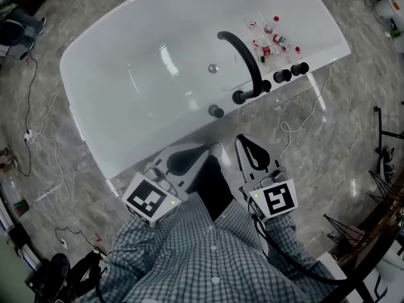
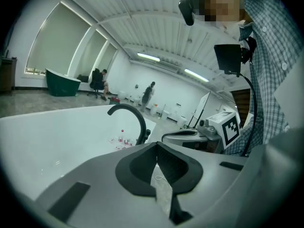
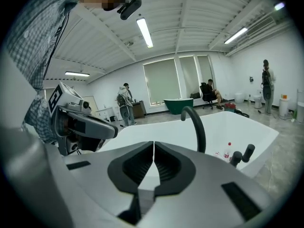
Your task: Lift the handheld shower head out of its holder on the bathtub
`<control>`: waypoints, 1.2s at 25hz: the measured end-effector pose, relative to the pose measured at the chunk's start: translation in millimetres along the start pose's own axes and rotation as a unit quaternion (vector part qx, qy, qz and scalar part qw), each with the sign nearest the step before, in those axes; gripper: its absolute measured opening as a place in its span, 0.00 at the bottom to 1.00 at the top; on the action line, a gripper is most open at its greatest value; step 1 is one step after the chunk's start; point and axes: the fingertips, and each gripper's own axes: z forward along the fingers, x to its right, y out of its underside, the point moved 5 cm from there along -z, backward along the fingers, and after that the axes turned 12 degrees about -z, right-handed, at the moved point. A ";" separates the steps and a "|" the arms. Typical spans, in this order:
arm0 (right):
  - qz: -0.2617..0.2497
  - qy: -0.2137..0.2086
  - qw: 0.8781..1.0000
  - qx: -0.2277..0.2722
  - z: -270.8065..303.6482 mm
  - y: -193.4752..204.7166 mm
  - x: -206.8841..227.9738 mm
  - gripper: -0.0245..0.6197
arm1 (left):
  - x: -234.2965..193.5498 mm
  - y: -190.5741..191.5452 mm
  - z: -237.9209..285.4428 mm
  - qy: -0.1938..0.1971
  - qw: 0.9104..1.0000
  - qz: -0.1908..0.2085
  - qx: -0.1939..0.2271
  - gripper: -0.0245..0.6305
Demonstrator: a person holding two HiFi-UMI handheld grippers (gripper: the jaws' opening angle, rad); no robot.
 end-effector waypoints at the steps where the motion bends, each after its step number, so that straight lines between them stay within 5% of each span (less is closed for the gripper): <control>1: 0.001 0.002 1.000 -0.003 3.6 3.3 1.1 0.07 | -3.7 -0.2 3.8 0.004 1.000 0.005 -0.001 0.05; 6: 0.012 0.015 1.000 -0.019 26.2 27.7 2.0 0.07 | -32.7 10.8 15.3 0.005 1.000 -0.008 0.003 0.05; 11: 0.017 0.027 0.999 -0.042 51.0 57.7 5.1 0.07 | -61.4 28.8 30.9 0.009 0.999 0.039 -0.018 0.05; 18: 0.009 0.028 0.998 -0.062 78.1 91.6 4.6 0.07 | -96.6 46.9 46.0 0.023 1.000 -0.004 -0.002 0.05; 30: 0.007 0.026 0.995 -0.101 111.7 143.7 5.8 0.07 | -133.1 82.1 75.6 0.039 0.999 0.014 -0.031 0.06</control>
